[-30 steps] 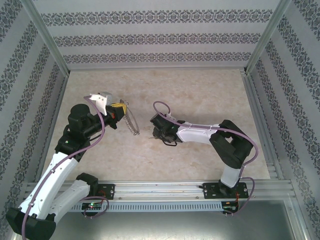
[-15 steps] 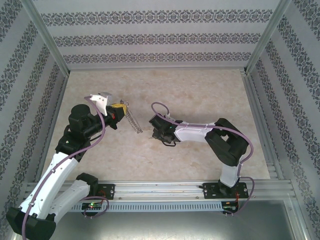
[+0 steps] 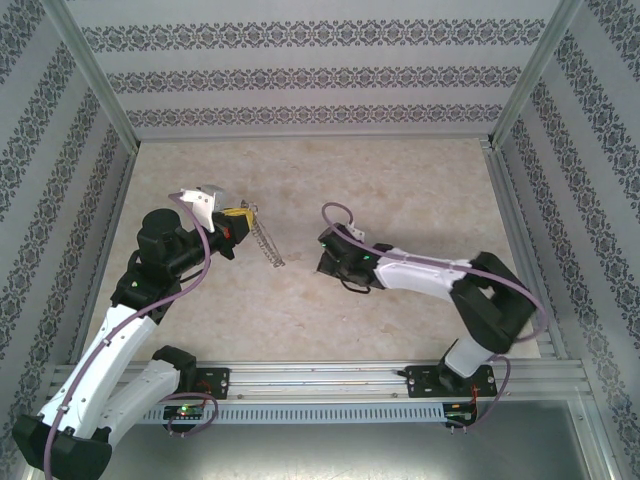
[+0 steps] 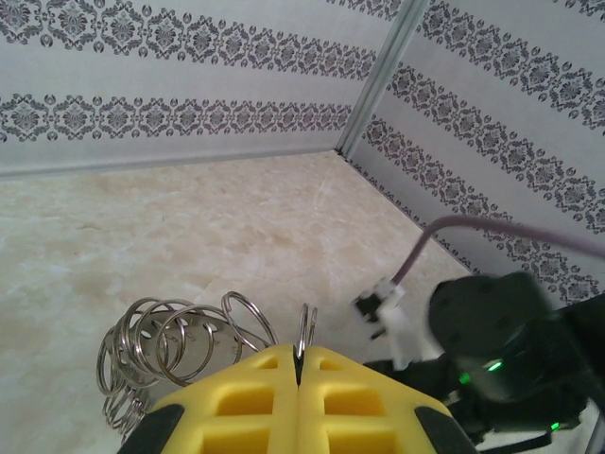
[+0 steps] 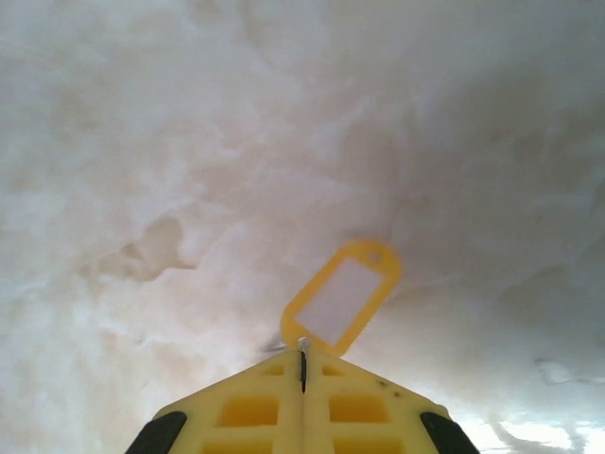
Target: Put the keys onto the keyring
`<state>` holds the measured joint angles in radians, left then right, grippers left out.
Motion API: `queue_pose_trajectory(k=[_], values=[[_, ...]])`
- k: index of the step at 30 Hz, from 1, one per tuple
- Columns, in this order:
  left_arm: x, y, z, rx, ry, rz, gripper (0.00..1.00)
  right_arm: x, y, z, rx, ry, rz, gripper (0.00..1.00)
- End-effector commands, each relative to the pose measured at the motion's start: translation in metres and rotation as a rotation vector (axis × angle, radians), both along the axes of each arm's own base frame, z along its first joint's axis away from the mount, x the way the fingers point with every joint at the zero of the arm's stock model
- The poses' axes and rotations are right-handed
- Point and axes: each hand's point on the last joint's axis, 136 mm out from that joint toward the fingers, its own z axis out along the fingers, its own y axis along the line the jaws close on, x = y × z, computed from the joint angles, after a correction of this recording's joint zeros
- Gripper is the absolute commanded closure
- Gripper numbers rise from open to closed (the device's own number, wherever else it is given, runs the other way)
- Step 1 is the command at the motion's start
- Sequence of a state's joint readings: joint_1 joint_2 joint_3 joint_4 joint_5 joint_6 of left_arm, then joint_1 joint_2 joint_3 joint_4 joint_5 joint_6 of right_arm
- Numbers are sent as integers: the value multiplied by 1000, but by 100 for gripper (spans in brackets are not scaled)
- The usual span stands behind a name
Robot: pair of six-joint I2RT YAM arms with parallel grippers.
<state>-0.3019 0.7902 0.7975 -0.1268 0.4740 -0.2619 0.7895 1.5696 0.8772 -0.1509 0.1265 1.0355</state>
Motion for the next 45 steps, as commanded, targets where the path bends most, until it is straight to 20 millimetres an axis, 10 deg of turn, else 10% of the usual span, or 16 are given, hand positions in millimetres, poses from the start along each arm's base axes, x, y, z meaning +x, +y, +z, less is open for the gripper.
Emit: queue_pose_trajectory(k=[1, 16, 34, 45], values=[[-5, -10, 14, -38, -55, -58, 100, 16, 1, 51, 44, -218, 187, 100], [-25, -84, -10, 90, -159, -358, 100, -8, -29, 192, 347, -733, 579, 100], [-24, -156, -21, 193, -342, -597, 100, -52, -80, 202, 309, -907, 455, 100], [-17, -176, -20, 160, -339, -635, 100, -66, -74, 210, 327, -951, 514, 100]])
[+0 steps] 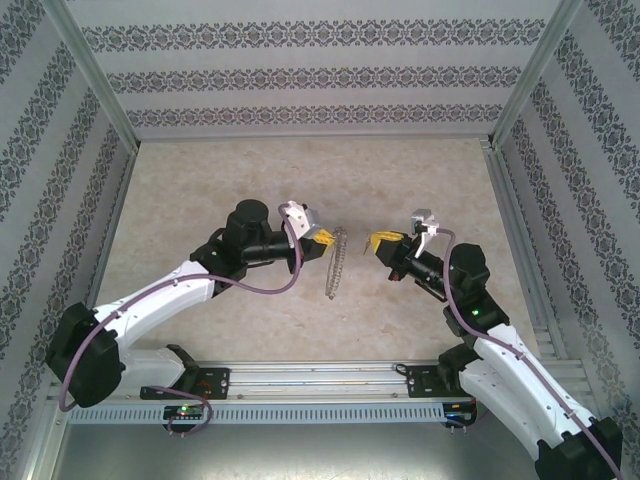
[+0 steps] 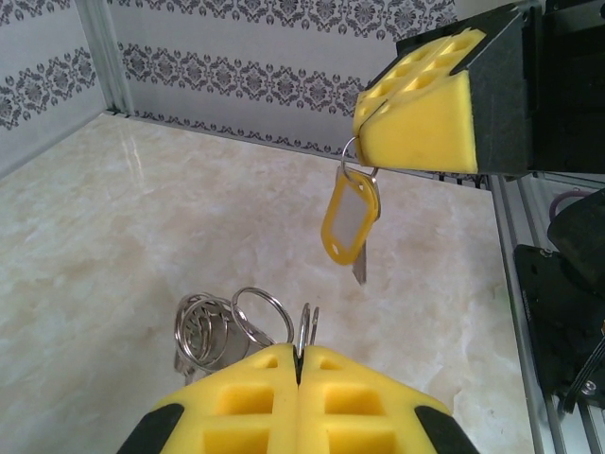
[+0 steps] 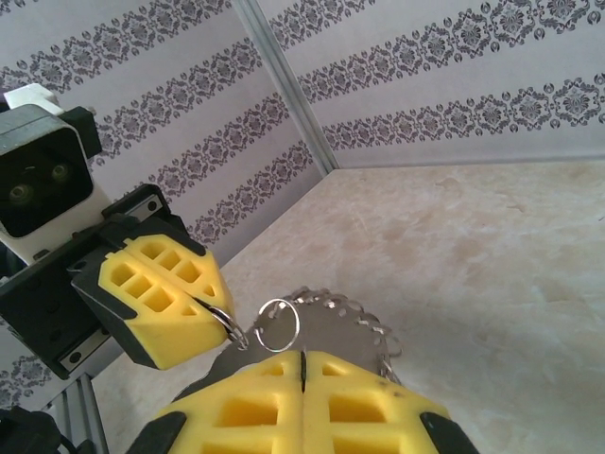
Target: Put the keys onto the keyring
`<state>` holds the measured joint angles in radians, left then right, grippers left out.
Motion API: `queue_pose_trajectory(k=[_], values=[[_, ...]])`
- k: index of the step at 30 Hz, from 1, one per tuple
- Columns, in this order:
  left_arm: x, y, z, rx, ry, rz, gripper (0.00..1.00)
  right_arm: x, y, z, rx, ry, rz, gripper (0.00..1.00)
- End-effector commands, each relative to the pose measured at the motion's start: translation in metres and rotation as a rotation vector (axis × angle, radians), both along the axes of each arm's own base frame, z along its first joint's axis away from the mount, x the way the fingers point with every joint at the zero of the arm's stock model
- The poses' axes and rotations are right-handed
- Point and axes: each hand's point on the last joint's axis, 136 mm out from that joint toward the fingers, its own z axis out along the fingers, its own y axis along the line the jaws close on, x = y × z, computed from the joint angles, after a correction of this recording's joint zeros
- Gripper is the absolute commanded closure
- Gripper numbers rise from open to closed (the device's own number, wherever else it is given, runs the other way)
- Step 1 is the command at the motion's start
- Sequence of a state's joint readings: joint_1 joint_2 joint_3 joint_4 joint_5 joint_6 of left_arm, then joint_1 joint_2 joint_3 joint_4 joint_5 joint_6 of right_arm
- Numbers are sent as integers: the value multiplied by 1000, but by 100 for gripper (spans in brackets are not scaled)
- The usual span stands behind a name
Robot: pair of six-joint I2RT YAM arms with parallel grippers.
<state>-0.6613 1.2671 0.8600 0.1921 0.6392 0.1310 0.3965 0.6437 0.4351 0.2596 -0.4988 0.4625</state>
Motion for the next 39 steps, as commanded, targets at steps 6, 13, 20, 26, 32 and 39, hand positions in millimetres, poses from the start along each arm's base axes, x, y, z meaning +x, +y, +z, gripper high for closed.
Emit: queue_pose_trajectory(k=[6, 13, 20, 26, 32, 39], values=[[2, -21, 41, -116, -63, -66, 100, -9, 14, 13, -14, -74, 67, 100], [7, -25, 43, -156, -15, -48, 100, -12, 31, 17, -40, -91, 110, 100], [10, -25, 42, -159, 33, -29, 100, -10, 36, 23, -61, -123, 91, 100], [5, -27, 43, -154, 41, -47, 100, -7, 40, 27, -67, -133, 92, 100], [2, -28, 45, -154, 38, -60, 100, -6, 40, 33, -72, -151, 84, 100], [-2, -29, 45, -148, 42, -72, 100, -3, 41, 37, -77, -161, 73, 100]])
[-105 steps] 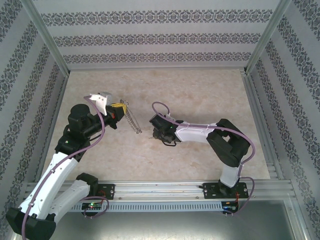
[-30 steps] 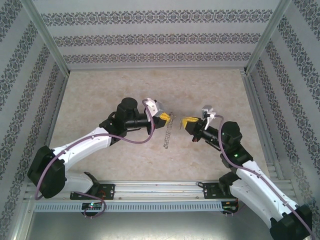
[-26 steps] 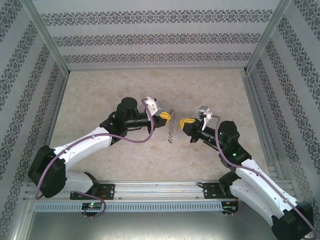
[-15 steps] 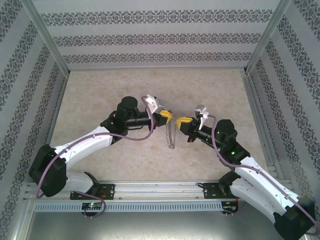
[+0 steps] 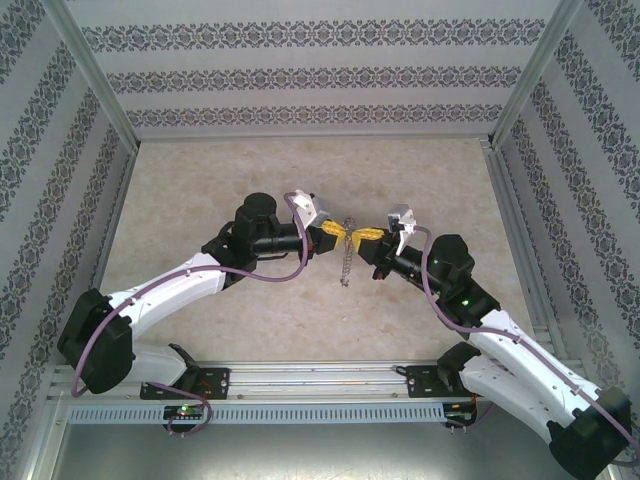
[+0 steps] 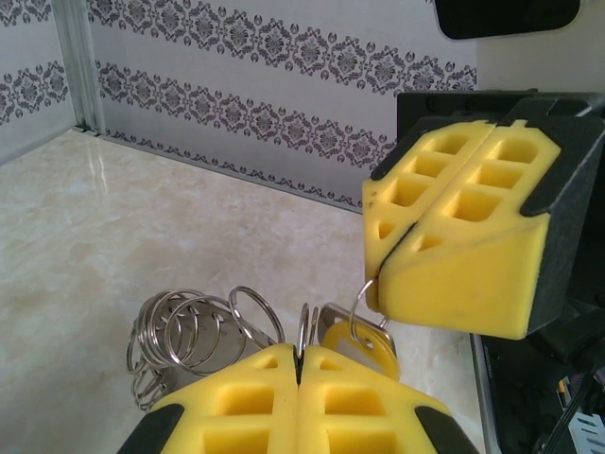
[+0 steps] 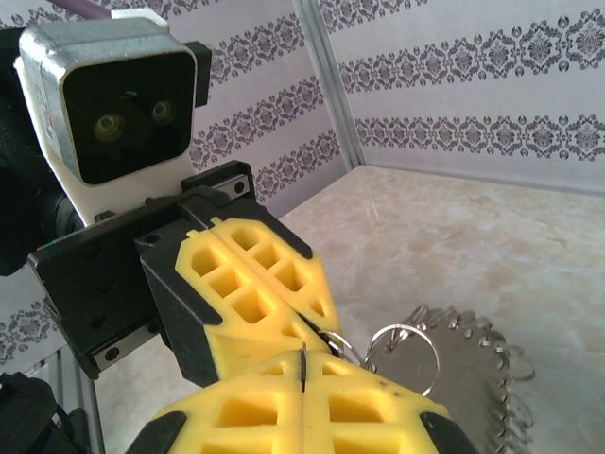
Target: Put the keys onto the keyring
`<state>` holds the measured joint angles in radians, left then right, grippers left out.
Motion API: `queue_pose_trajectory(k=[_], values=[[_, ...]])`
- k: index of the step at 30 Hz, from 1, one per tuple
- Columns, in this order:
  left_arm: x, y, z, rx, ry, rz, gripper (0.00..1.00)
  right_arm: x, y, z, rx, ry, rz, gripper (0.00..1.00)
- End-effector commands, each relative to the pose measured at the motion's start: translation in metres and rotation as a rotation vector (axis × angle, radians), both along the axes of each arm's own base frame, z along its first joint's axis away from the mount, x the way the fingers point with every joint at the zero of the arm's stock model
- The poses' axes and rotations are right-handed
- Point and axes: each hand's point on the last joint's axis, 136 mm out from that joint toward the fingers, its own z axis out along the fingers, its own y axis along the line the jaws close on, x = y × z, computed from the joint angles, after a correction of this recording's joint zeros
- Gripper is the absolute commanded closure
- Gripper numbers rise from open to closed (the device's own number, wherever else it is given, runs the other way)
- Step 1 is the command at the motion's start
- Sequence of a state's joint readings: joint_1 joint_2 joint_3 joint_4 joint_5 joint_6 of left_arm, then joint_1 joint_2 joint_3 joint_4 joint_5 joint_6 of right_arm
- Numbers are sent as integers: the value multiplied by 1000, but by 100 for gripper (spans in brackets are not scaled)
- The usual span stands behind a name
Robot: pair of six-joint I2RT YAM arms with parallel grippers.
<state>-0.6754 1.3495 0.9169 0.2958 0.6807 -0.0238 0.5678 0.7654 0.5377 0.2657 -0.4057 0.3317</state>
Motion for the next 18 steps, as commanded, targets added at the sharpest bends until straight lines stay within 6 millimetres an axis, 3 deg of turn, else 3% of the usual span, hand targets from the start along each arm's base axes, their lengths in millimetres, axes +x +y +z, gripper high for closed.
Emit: queue_pose_trajectory(k=[1, 10, 18], values=[[-10, -8, 28, -49, -52, -46, 100, 1, 1, 21, 13, -65, -9, 100], [-13, -8, 31, -47, -63, -46, 100, 6, 4, 16, 0, -54, -7, 100], [-12, -4, 36, -59, -77, -20, 100, 12, -5, 3, -18, -36, -51, 100]])
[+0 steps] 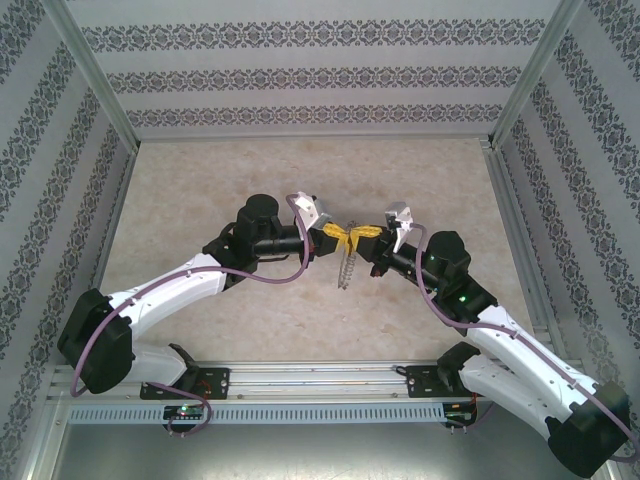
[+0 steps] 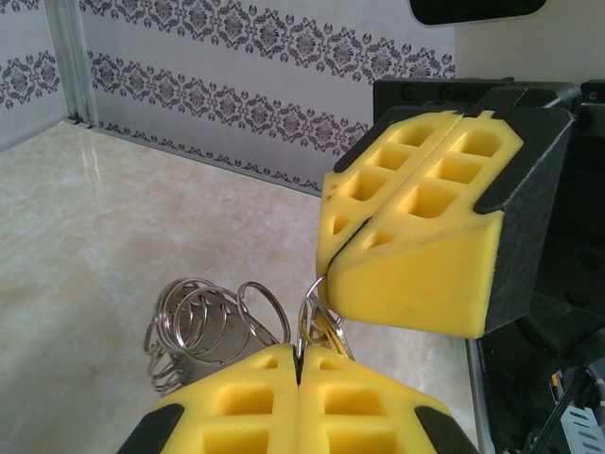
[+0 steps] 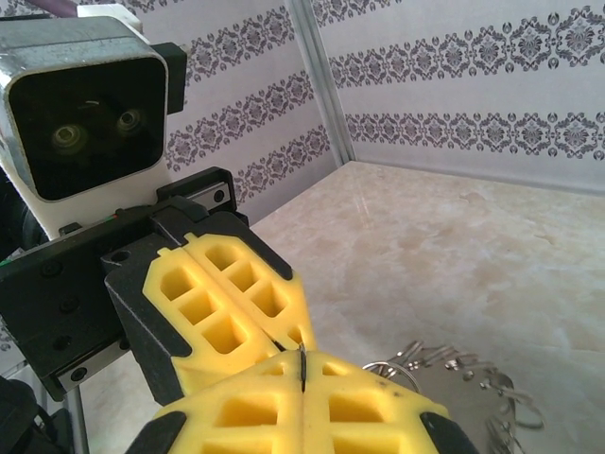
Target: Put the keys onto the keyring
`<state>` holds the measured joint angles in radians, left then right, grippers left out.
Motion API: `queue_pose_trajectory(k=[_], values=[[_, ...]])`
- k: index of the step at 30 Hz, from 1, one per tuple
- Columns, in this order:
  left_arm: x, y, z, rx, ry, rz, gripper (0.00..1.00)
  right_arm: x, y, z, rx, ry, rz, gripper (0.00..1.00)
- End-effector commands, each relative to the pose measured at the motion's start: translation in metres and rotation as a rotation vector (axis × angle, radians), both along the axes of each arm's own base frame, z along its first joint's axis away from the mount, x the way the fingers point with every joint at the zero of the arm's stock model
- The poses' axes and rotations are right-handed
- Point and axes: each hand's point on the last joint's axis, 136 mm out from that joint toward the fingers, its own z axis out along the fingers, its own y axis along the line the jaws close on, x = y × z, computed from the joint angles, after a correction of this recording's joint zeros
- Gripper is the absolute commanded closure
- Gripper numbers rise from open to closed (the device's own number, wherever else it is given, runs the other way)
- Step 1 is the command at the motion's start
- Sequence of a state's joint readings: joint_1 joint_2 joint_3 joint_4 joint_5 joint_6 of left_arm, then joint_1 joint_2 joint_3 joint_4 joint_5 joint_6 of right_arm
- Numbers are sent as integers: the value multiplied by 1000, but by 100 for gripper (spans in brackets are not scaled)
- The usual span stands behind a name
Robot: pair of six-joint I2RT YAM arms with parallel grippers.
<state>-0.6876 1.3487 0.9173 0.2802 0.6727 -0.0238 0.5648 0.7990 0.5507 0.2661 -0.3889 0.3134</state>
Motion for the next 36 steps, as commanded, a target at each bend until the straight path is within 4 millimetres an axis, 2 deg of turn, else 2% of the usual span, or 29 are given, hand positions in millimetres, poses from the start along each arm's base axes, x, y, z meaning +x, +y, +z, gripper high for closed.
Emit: queue_pose_trajectory(k=[1, 19, 34, 35, 36], values=[[-9, -2, 40, -72, -88, -17, 100, 5, -7, 4, 3, -33, -38, 100], [-9, 2, 49, -104, -110, 1, 100, 10, -17, -15, 3, 19, -59, 100], [-11, 0, 46, -102, -108, -14, 100, 10, -12, -14, 18, 34, -17, 100], [-10, 0, 45, -101, -108, -13, 100, 10, -12, -13, 20, 37, -13, 99], [-10, 0, 44, -99, -107, -13, 100, 10, -12, -13, 23, 40, -14, 85]])
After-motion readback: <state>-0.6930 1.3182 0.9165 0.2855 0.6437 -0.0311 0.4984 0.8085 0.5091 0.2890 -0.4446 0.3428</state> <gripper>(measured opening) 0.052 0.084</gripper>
